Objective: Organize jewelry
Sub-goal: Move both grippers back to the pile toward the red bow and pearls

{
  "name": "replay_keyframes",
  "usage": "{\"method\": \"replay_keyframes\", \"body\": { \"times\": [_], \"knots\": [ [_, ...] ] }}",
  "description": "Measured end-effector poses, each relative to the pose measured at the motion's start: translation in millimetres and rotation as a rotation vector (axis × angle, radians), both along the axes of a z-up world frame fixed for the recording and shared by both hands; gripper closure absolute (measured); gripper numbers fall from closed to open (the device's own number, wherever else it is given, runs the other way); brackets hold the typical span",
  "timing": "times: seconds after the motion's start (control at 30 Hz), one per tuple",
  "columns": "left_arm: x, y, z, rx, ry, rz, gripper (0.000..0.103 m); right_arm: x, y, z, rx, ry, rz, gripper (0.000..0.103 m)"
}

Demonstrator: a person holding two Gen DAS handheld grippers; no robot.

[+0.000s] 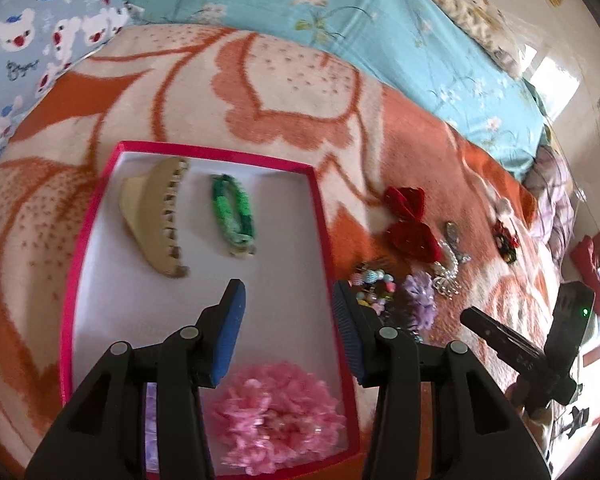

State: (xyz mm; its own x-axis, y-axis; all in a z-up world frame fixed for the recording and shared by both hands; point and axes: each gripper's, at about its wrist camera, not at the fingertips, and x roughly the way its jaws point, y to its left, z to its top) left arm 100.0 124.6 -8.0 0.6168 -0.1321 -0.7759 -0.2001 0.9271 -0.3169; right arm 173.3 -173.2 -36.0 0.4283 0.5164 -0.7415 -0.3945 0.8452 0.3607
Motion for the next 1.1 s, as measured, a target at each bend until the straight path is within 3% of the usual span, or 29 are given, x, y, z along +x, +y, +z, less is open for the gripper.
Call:
{"method": "replay_keyframes", "body": {
  "times": [0.3, 0.67, 0.73, 0.8, 0.93, 0.97, 1.0, 1.1],
  "knots": [
    [32.7, -43.4, 6.5, 0.033, 0.003, -0.084, 0.059, 18.1, -20.3, -3.8, -0.012, -0.002, -0.057, 0.06],
    [111.0, -98.7, -18.6, 0.018, 0.061, -0.19, 0.059, 67.9, -26.3, -21.4, -0.05, 0.022, -0.102, 0.063],
    [126.3, -111.2, -24.7, 0.017, 0.072, -0.213, 0.059, 75.9, -23.7, -26.9, -0.062, 0.029, -0.099, 0.067],
    [138.4, -121.3, -30.4, 0.022, 0.081, -0.227, 0.055, 79.9, -21.4, -30.8, -0.074, 0.032, -0.093, 0.088],
    [159.8, -139.3, -46.7, 0.029, 0.117, -0.252, 0.054, 75.2, -24.0, -28.4, -0.06, 0.032, -0.062, 0.09],
    [164.9, -143.1, -51.9, 0.027, 0.13, -0.257, 0.052, 72.2, -26.6, -26.3, -0.053, 0.028, -0.063, 0.101],
    [169.2, -146.5, -56.4, 0.027, 0.139, -0.262, 0.049, 68.5, -30.1, -24.1, -0.047, 0.023, -0.066, 0.103],
    [179.0, -153.9, -67.9, 0.019, 0.163, -0.268, 0.047, 57.0, -49.2, -20.1, -0.029, 0.019, -0.099, 0.103]
  ]
}}
